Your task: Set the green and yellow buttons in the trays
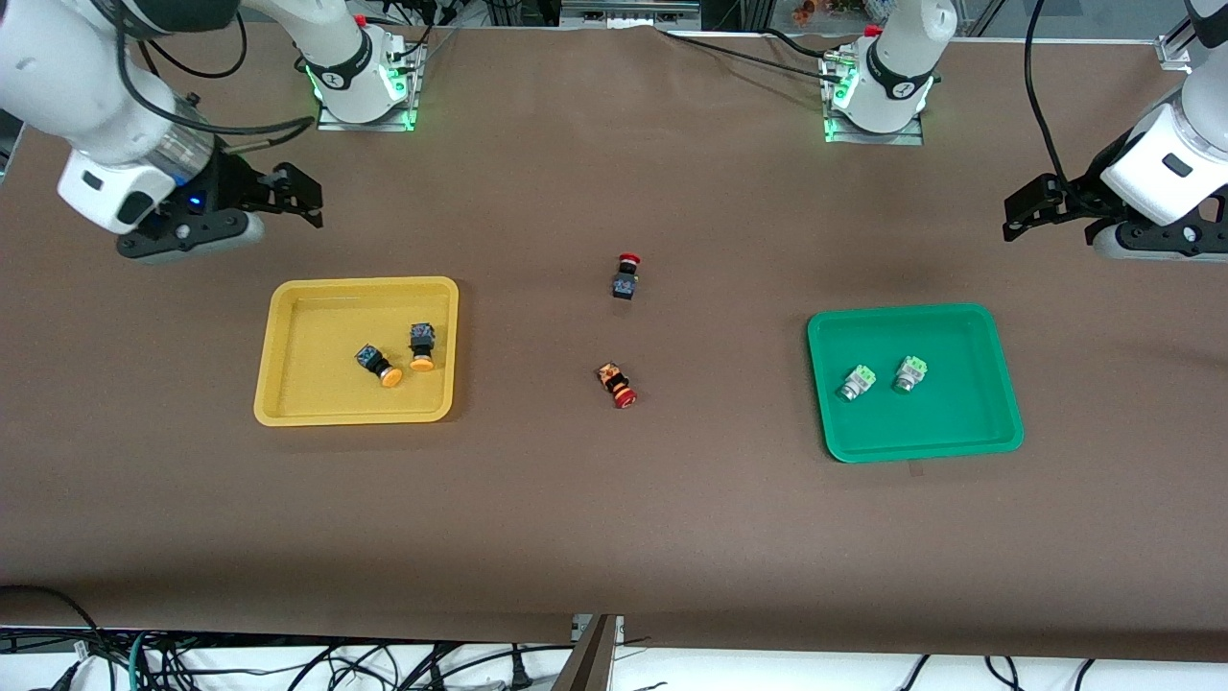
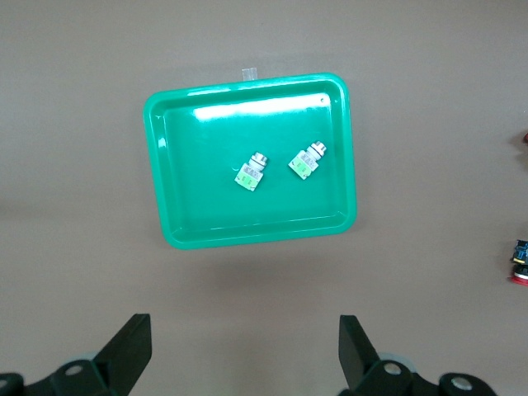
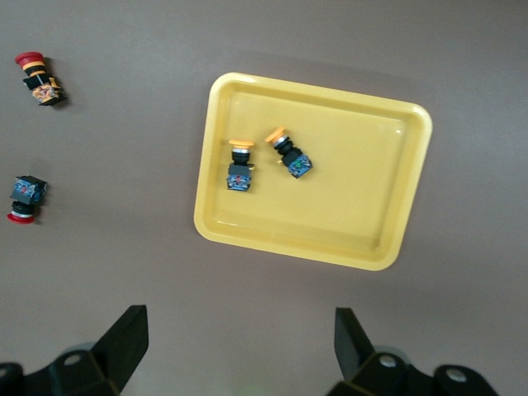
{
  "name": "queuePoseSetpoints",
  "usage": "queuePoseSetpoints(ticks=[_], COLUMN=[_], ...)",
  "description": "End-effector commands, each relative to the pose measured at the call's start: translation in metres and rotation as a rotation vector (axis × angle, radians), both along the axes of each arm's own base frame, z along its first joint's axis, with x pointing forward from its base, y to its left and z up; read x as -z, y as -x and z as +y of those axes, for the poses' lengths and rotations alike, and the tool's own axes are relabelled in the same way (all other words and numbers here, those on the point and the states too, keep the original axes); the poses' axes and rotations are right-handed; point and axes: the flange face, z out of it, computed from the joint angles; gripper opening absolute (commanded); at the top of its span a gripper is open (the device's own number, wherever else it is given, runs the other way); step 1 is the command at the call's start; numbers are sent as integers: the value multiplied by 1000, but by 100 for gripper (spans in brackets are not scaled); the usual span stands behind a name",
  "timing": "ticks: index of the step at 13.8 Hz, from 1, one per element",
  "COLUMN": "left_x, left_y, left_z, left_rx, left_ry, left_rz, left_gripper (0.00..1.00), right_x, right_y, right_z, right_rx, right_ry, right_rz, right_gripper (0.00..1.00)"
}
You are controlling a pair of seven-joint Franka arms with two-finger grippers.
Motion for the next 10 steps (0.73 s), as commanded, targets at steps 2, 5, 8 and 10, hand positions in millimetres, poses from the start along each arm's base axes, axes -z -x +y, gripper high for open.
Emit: queuePoseSetpoints(ticks=[2,5,8,10], left_x=[-4,-5,-5,-5], left_y=[0,1,1,1], left_z=[-3,-18,-18,-19], left_rx=[-6,14,12,17], left_ry=[9,6,7,7], left_rz=[-10,-12,-11,-11], left_gripper=[100,100,100,100], right_x=[-2,-16,-21,-24], right_y=[4,2,-11,-16], right_z=[-12,-6,-7,-9], right_rx=[5,-7,-3,7], right_ry=[59,72,67,60], right_rz=[-9,-42,-41,-45], right_gripper=[100,100,100,100])
